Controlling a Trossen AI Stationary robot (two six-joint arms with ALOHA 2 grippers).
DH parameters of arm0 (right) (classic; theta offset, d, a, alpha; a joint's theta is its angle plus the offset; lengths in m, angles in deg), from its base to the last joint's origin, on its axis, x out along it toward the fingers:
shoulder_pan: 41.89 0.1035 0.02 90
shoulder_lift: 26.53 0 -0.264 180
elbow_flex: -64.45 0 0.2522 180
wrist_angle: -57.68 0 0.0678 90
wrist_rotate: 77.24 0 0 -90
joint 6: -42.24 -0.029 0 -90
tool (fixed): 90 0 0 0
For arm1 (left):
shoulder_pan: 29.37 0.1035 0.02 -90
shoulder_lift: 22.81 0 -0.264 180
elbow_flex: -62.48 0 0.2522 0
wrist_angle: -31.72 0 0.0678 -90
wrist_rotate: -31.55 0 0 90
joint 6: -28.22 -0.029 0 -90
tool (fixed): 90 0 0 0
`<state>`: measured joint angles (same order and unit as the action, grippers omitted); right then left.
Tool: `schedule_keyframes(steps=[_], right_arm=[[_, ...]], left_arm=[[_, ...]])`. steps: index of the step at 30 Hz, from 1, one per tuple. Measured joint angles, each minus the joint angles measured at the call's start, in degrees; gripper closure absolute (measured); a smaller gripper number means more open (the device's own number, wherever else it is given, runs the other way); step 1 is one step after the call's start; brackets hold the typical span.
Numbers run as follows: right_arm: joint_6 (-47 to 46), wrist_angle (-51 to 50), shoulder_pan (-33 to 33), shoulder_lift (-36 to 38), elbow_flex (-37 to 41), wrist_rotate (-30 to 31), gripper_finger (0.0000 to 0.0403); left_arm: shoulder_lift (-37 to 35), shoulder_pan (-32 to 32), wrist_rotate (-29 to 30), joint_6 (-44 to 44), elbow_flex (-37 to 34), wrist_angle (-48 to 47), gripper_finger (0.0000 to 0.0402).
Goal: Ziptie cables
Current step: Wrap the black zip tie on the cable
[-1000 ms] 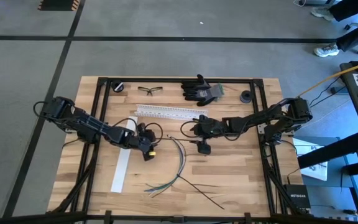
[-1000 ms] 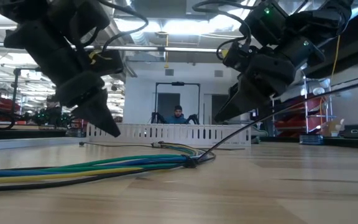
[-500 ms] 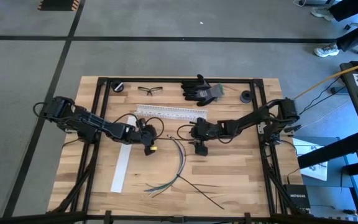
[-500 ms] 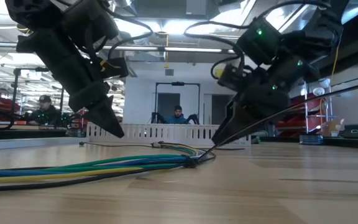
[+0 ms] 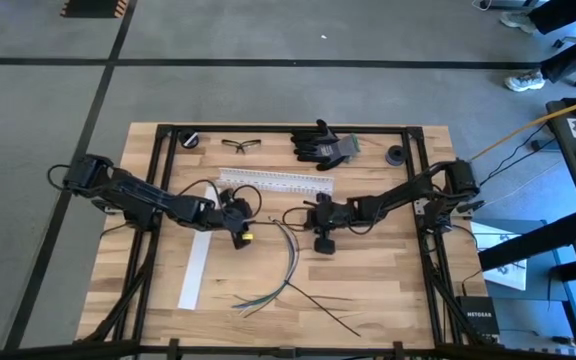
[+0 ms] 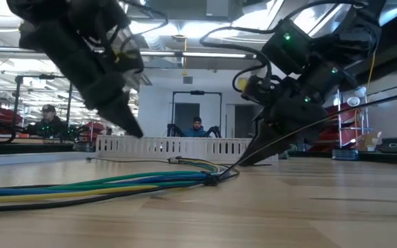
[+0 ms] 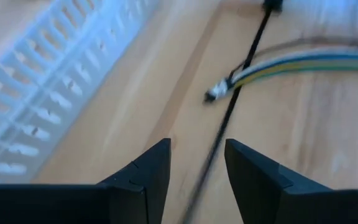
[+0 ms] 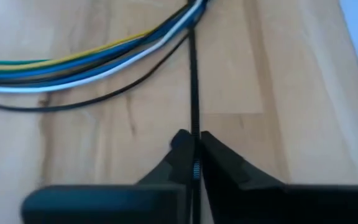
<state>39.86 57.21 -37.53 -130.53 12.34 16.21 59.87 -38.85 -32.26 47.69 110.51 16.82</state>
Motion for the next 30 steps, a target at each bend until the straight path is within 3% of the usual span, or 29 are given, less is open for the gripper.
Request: schedule_keyframes(steps=[11,18,30], right_arm=[[-0.53,-4.41,4.33,2.13,0.22,0.39,0.0400],[1.07,-5.48,4.36,3.63,0.50,1.02,0.0401],[1.17,-5.45,4.36,3.63,-0.94,1.91,0.0400]], left_arm=[[-2.59,-2.77,-0.06,5.39,0.32,-7.90,0.0265],[-2.01,-5.81,0.36,5.67,0.29,-6.45,0.0265],[2.78,-3.05,1.58,1.50,-0.31,4.16,0.0265]])
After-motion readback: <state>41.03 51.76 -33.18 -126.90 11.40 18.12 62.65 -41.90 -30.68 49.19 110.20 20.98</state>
